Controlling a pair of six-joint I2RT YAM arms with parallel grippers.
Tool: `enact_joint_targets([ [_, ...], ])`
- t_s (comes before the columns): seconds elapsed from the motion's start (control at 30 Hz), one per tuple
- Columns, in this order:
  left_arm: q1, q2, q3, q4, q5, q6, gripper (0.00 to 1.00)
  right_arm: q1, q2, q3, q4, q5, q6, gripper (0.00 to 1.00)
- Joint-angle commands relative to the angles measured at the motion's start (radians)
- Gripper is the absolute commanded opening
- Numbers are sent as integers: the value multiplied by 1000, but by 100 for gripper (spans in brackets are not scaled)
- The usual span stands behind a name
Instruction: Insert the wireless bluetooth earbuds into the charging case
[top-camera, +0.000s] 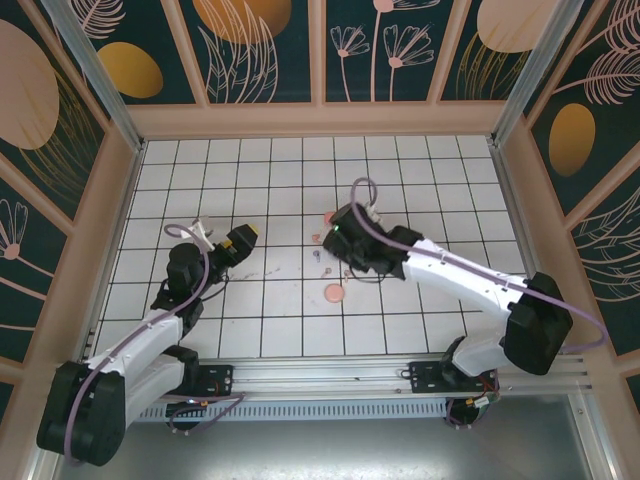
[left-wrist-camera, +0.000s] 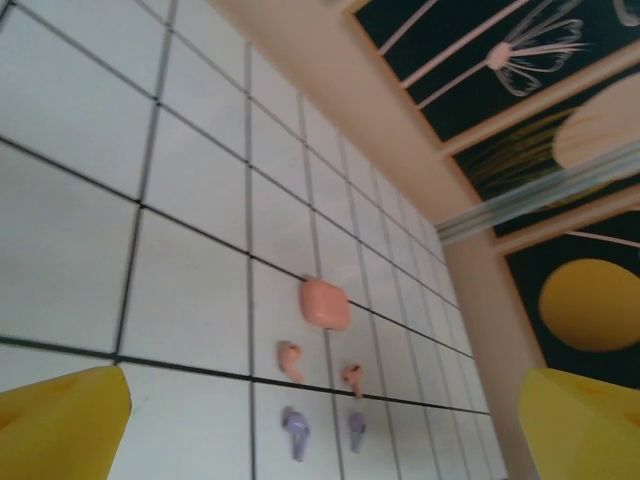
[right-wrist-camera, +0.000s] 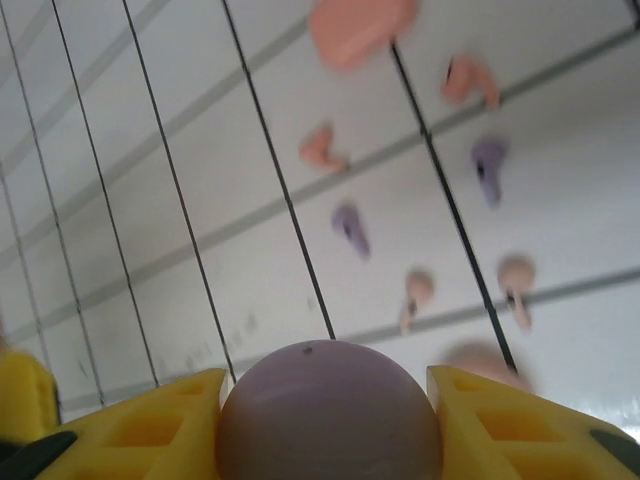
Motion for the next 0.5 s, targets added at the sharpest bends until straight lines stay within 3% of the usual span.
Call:
enact_joint_targets([
  [0.0,-9,44,-9,224,98,-21,99,-72,23,52,104,-84,-25,39],
  [0.17,-62,143,14,360,126,-31,99,-124,113,148,140,-130,8,39],
  [0.47,-214,342,86,506,49,1,91,-119,214,192,220,-200,107,39],
])
